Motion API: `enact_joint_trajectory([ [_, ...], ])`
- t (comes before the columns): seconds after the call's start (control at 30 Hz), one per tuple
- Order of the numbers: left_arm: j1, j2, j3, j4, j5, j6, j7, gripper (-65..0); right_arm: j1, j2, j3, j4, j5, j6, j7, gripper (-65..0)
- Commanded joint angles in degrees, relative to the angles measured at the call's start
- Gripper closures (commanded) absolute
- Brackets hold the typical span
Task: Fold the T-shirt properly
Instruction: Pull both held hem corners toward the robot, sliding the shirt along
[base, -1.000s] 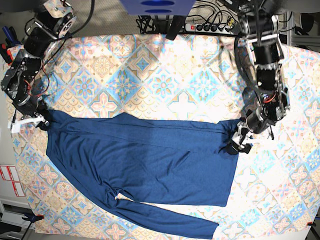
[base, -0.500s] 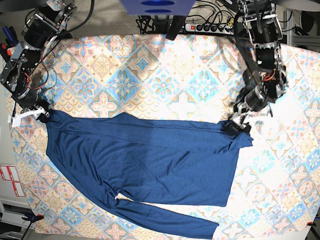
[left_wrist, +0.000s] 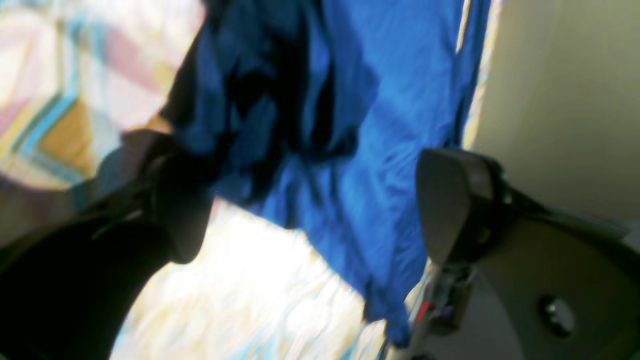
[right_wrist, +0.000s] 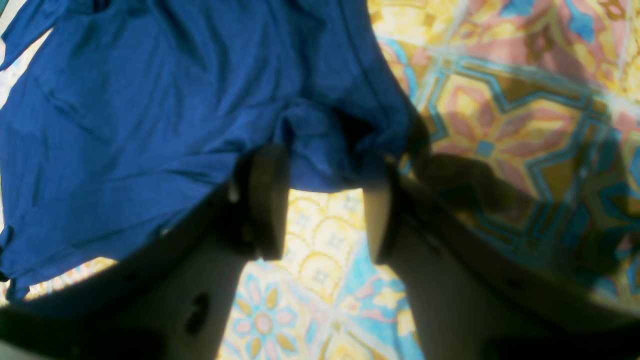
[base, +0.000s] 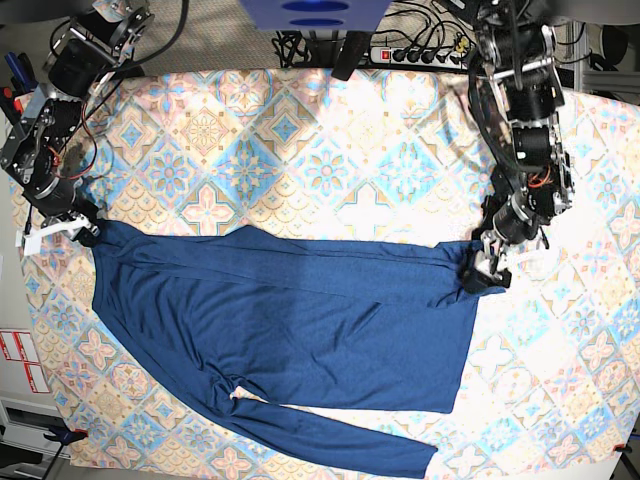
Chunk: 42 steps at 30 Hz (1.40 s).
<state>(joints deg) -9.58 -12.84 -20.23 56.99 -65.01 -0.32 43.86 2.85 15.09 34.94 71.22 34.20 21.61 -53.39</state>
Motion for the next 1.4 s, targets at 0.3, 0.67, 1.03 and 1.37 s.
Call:
enact_joint_trajectory([
  [0.3,-5.3,-0.4,7.5,-4.8,0.4,0.4,-4.1,-50.9,1.0,1.0,0.2,1.1,0.9,0.4,0.9,-20.4],
  [0.67,-6.5,-0.4,8.3,-4.8,0.4,0.7,-4.1,0.0,0.9,0.9,4.1,1.1,1.0,0.4,-5.0,-23.3],
  [1.03,-6.1,-0.5,8.3,-4.8,0.4,0.7,-4.1,0.0,5.8,-0.1,7.8,-6.7,1.0,0.4,-6.4,-27.4],
  [1.37,-6.0,-0.7,8.3,-4.8,0.4,0.7,-4.1,0.0,8.7,-1.3,7.7,-14.0,1.0,0.4,-4.7,-27.4],
])
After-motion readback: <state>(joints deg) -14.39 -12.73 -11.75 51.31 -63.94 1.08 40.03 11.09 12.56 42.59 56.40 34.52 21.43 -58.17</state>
